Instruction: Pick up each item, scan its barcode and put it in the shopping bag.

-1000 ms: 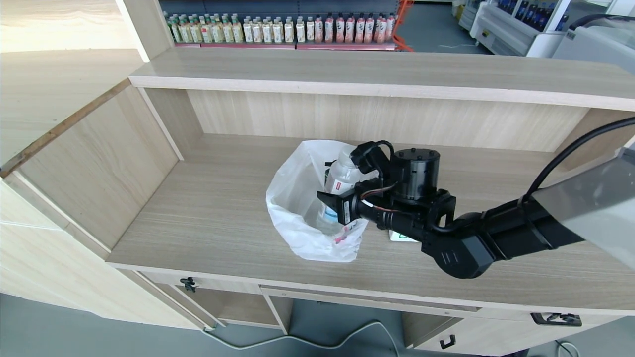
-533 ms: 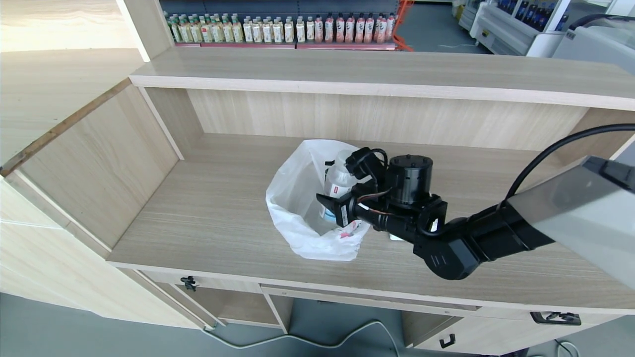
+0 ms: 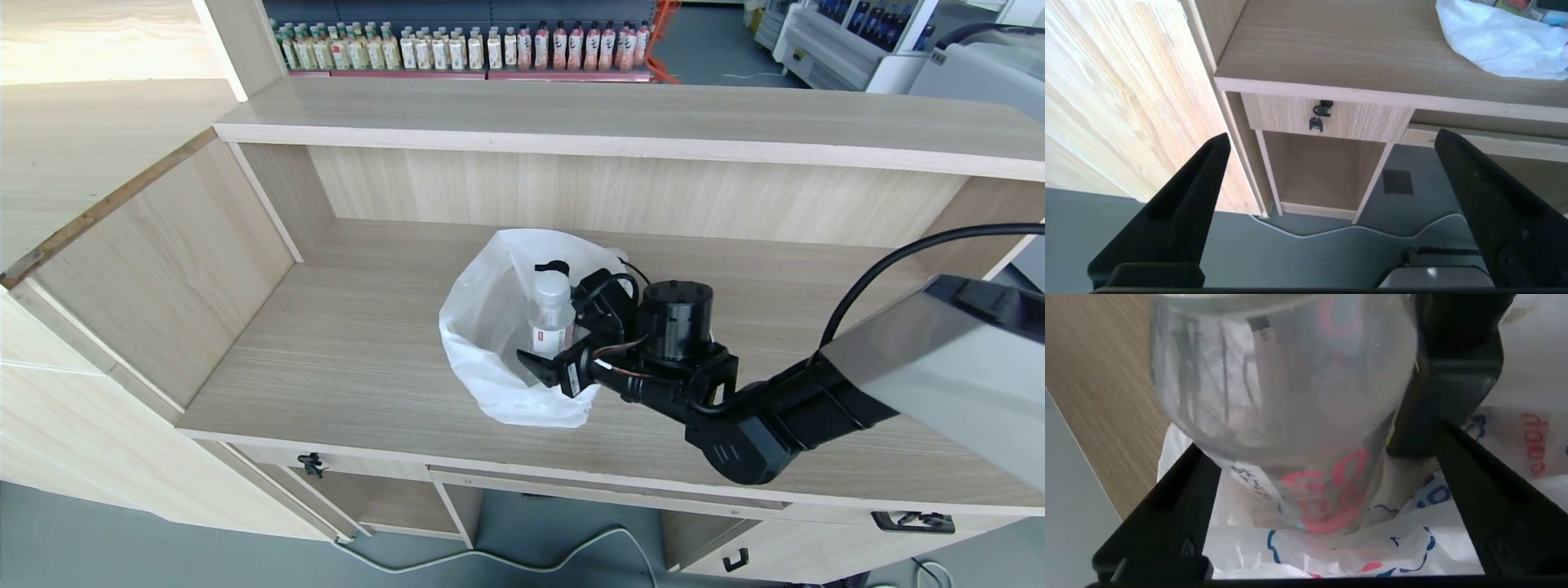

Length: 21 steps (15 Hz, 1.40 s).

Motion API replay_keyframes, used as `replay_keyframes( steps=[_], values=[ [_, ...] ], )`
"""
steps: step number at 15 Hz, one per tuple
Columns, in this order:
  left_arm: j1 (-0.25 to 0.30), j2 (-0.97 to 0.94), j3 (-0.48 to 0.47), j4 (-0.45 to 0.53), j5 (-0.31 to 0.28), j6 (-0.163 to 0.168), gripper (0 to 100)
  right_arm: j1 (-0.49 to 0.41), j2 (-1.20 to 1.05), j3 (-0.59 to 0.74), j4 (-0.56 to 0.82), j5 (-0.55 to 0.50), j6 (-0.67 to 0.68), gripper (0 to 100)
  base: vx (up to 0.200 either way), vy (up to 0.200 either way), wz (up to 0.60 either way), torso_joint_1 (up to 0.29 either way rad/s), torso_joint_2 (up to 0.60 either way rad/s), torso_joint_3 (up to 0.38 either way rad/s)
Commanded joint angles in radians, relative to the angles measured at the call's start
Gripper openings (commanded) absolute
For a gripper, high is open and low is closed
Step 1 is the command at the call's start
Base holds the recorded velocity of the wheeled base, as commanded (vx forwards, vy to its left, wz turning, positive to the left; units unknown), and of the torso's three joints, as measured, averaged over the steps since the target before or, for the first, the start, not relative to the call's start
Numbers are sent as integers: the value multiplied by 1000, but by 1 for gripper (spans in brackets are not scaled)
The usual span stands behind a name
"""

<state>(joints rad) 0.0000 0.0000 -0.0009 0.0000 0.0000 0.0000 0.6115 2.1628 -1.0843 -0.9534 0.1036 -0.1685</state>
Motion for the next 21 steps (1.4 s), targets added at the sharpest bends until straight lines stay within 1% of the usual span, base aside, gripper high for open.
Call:
replay_keyframes(
  steps=[1, 3, 5, 7, 10, 11, 12, 13, 15, 17, 18, 19, 21],
  values=[
    [0, 2, 1, 0, 0, 0, 100, 1, -37, 6, 2, 2, 6, 100, 0, 0, 0, 0, 0, 0],
    [-2, 2, -1, 0, 0, 0, 100, 2, -104, 17, 16, 5, 37, 100, 0, 0, 0, 0, 0, 0],
    [0, 2, -1, -2, 0, 0, 100, -7, -219, 60, 127, 5, 116, 100, 0, 0, 0, 0, 0, 0],
    [0, 2, 1, 0, 0, 0, 100, -26, -316, 89, 189, 8, 184, 100, 0, 0, 0, 0, 0, 0],
    [0, 2, 1, 0, 0, 0, 100, -52, -379, 107, 197, 16, 208, 100, 0, 0, 0, 0, 0, 0],
    [0, 2, 1, 0, 0, 0, 100, -85, -445, 155, 197, 18, 219, 100, 0, 0, 0, 0, 0, 0],
    [0, 2, 1, 0, 0, 0, 100, -98, -465, 167, 197, 18, 221, 100, 0, 0, 0, 0, 0, 0],
    [0, 2, 1, 0, 0, 0, 100, -136, -544, 201, 212, 14, 219, 100, 0, 0, 0, 0, 0, 0],
    [0, 2, 1, 0, 0, 0, 100, -187, -695, 213, 285, -4, 195, 100, 0, 0, 0, 0, 0, 0],
    [0, 2, -1, 0, 0, 0, 100, -269, -857, 248, 392, -96, 104, 100, 0, 0, 0, 0, 0, 0],
    [0, 2, -1, 0, 0, 0, 100, -297, -954, 290, 467, -153, 87, 100, 0, 0, 0, 0, 0, 0],
    [0, 2, 1, -2, 0, 0, 100, -315, -1058, 354, 535, -188, 81, 100, 0, 0, 0, 0, 0, 0],
    [0, 2, 1, -2, 0, 0, 100, -354, -1278, 544, 585, -236, 58, 100, 0, 0, 0, 0, 0, 0]
  ],
)
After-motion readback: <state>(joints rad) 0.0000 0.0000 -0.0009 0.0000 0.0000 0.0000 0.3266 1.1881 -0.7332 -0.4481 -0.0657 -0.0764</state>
